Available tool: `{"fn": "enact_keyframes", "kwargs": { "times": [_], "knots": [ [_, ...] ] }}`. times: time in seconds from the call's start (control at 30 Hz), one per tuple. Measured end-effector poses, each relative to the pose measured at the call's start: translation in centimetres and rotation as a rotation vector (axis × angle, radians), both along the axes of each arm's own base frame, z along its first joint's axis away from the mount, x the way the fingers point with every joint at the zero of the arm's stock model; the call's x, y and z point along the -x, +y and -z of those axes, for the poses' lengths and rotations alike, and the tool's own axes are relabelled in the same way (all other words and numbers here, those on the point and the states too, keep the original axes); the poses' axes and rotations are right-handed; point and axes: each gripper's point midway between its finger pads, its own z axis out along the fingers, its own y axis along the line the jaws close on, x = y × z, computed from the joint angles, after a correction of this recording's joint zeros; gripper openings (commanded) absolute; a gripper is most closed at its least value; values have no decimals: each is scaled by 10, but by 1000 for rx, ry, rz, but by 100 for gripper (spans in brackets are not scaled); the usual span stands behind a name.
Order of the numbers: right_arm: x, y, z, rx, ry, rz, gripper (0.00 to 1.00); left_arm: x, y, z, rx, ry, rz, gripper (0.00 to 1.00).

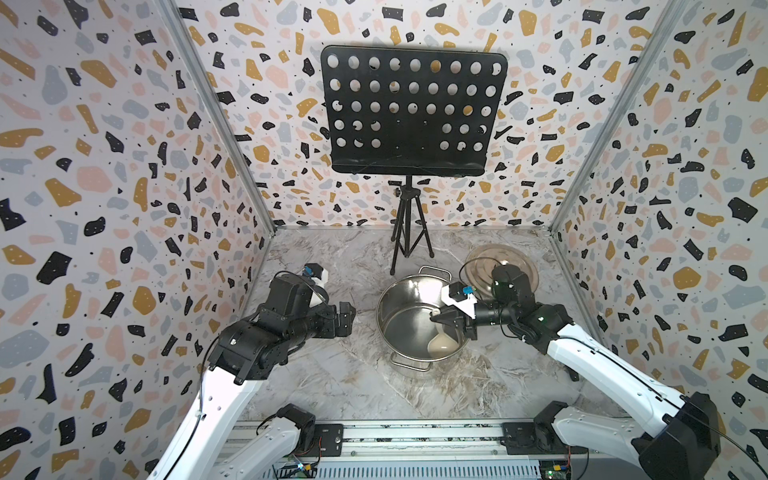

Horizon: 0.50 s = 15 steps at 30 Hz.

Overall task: Stir the soup with a spoon
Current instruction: Stir the soup in the pan with a stick.

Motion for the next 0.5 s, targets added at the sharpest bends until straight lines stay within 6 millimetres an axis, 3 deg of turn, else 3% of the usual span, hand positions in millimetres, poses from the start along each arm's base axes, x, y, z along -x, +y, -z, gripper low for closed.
{"fn": "enact_keyframes", "kwargs": {
  "times": [0.1,0.2,0.5],
  "knots": [
    [22,20,4,16,2,-86,0,-2,-1,-1,2,-5,0,99],
    [31,40,7,28,1,-148,0,-2,-1,-2,4,-10,-1,99],
    [9,97,9,26,-60,-240,0,6,4,-8,16,-43,-10,99]
  ]
}}
